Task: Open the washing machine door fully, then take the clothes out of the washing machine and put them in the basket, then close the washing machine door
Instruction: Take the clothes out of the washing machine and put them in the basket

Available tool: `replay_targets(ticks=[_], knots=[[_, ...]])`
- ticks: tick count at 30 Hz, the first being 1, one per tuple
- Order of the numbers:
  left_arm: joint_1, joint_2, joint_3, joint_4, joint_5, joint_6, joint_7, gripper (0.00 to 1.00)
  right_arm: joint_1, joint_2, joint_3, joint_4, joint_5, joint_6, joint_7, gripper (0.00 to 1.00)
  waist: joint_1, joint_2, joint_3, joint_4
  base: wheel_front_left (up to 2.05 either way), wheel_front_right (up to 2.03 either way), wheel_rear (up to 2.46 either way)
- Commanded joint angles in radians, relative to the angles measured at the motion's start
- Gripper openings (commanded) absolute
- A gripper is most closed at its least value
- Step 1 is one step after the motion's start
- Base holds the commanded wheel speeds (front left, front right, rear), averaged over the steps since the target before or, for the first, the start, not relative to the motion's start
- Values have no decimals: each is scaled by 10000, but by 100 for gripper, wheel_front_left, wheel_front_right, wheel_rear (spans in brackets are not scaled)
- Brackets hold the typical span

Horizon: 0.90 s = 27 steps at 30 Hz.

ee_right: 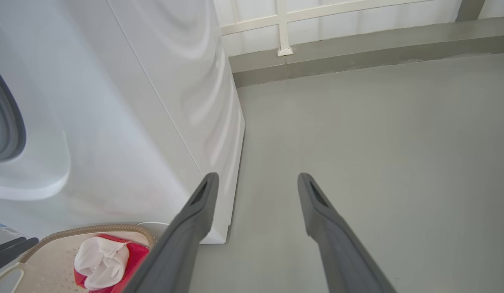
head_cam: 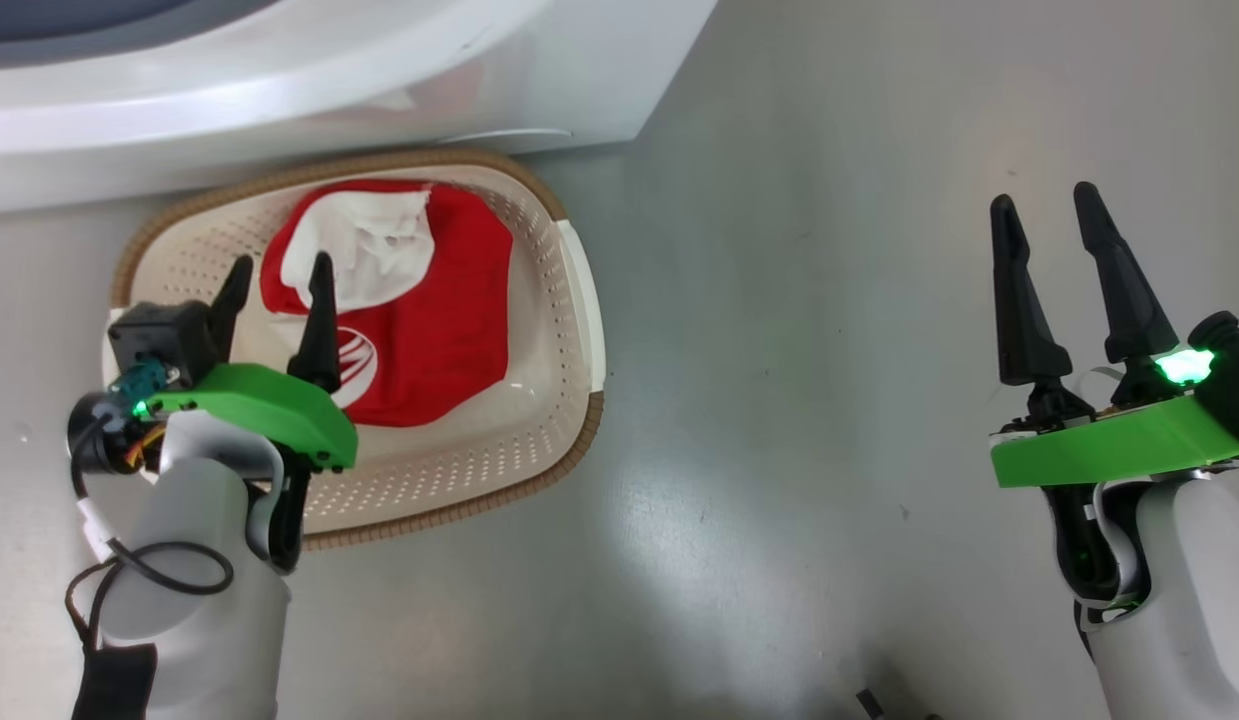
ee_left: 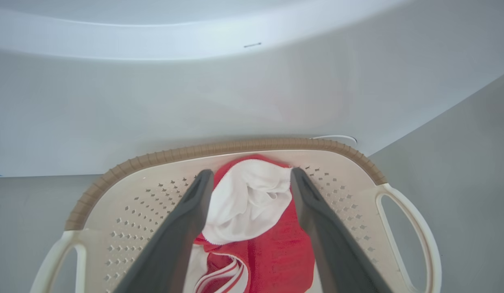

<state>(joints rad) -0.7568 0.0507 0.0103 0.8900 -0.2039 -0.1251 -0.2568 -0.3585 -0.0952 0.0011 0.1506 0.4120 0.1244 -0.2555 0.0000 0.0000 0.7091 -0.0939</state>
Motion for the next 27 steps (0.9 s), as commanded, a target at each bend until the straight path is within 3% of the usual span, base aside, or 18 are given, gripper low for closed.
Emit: replay_targets(ticks=[1, 27], knots=[[479, 250, 302, -358, -61, -56, -49, 100, 140, -143, 89, -196, -132, 63, -63, 100, 0, 0, -201, 90, 0, 0, 0], [2456, 62, 527, -4278, -227, -56, -49, 100, 980, -578, 5, 94, -136, 63, -63, 100, 0, 0, -2492, 637, 0, 0, 0]])
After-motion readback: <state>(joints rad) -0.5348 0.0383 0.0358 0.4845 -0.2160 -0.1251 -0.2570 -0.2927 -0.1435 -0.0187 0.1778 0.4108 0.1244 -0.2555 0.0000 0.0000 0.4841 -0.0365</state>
